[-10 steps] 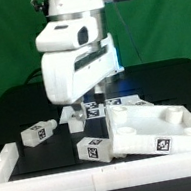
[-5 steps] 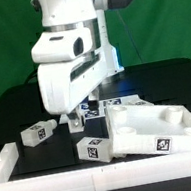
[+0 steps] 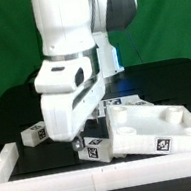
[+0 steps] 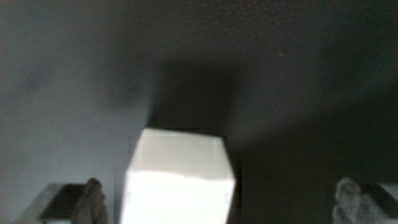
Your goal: Assemble one leg
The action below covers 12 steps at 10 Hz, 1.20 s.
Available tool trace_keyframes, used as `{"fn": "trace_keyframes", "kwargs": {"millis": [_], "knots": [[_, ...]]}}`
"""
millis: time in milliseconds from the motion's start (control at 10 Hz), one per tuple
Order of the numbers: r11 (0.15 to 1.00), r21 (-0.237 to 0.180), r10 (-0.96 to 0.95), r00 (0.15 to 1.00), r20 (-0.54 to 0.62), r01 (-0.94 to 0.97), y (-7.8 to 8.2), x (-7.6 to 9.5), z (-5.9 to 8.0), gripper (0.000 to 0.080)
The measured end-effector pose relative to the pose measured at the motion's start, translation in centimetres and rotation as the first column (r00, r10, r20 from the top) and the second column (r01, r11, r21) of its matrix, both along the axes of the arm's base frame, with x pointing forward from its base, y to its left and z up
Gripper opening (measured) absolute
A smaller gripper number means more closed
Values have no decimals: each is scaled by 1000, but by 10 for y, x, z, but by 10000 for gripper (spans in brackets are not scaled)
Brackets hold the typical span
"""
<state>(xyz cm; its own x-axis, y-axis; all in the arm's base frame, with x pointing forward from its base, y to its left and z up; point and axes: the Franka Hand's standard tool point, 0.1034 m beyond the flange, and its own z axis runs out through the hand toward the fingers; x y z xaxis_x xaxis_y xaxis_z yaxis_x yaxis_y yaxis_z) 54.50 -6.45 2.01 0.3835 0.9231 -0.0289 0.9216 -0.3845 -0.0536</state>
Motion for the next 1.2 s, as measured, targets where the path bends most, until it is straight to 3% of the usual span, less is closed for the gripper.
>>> {"fn": "trace_keyframes", "kwargs": {"millis": [200,600,700,800,1000,1200], "knots": [[999,-2,-39,999,-6,39,11,0,-4,649],[998,-5,-66,998,3,66,8,1,-8,649],[998,-5,-66,998,3,66,8,1,-9,528],[998,-5,-66,998,3,66,8,1,-9,528],[998,-5,-66,998,3,66,8,1,-9,283],[998,-5,-66,998,3,66,8,1,-9,284]]}}
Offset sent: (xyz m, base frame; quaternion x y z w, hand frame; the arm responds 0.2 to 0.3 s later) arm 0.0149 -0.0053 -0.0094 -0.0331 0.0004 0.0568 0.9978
